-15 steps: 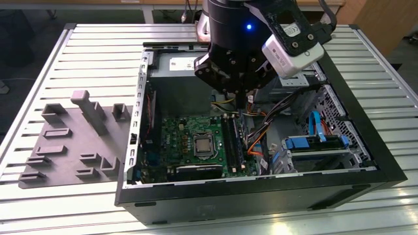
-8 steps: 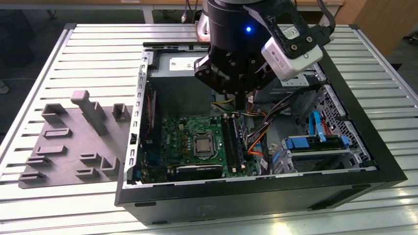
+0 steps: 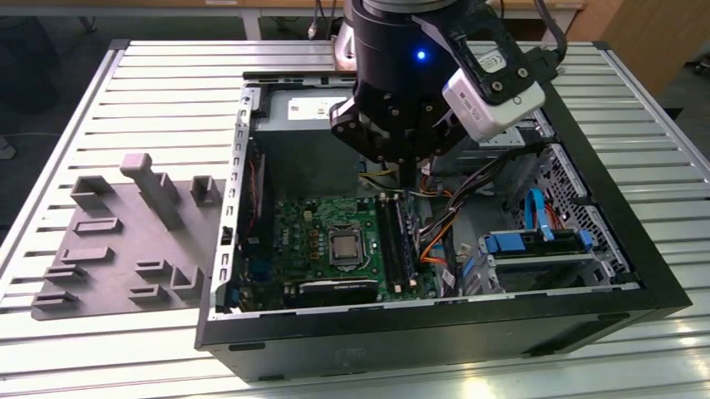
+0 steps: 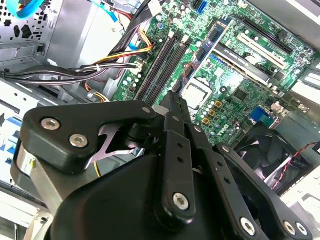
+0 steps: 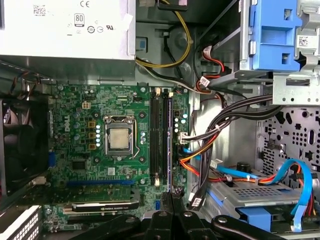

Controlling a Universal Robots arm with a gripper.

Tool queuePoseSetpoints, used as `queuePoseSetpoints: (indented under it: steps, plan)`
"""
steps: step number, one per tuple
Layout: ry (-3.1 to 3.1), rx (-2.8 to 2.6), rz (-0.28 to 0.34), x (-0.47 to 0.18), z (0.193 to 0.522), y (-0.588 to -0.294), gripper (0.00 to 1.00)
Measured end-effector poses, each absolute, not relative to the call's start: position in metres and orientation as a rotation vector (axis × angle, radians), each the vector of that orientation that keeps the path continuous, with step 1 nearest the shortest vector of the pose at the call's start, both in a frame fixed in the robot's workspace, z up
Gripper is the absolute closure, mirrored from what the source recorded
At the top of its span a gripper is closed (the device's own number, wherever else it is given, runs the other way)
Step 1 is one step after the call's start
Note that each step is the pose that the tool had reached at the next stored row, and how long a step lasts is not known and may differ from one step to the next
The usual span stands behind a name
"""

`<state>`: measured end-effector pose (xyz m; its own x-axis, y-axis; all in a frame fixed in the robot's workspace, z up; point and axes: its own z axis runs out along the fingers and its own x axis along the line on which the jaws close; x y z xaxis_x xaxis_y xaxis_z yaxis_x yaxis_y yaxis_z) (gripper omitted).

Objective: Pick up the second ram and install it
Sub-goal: 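Insert the second ram into the second slot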

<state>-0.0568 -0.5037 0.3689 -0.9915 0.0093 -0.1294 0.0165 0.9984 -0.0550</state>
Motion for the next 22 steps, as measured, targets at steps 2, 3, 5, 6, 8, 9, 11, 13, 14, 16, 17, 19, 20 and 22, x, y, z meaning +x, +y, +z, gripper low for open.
queuePoseSetpoints:
  steps: [2, 3, 5, 6, 8, 9, 11, 13, 14, 16, 17, 19, 20, 22]
  plan:
    - [3.011, 0.019, -0.084, -0.057, 0.367, -0.504, 0.89]
    - [3.011, 0.018, -0.084, -0.057, 0.366, -0.504, 0.89]
    - [3.011, 0.016, -0.084, -0.057, 0.365, -0.504, 0.89]
    - [3.011, 0.014, -0.084, -0.057, 0.364, -0.504, 0.89]
    - [3.011, 0.011, -0.084, -0.057, 0.363, -0.504, 0.89]
    - [3.011, 0.010, -0.084, -0.057, 0.362, -0.504, 0.89]
    - [3.011, 0.009, -0.084, -0.057, 0.361, -0.504, 0.89]
    - [3.011, 0.008, -0.084, -0.057, 0.360, -0.503, 0.89]
    - [3.011, 0.008, -0.084, -0.057, 0.360, -0.503, 0.89]
    - [3.011, 0.008, -0.084, -0.057, 0.359, -0.503, 0.89]
    - [3.011, 0.008, -0.084, -0.057, 0.358, -0.503, 0.89]
    - [3.011, 0.008, -0.084, -0.057, 0.357, -0.503, 0.89]
    - [3.011, 0.008, -0.084, -0.057, 0.356, -0.503, 0.89]
    - [3.011, 0.008, -0.084, -0.057, 0.354, -0.502, 0.89]
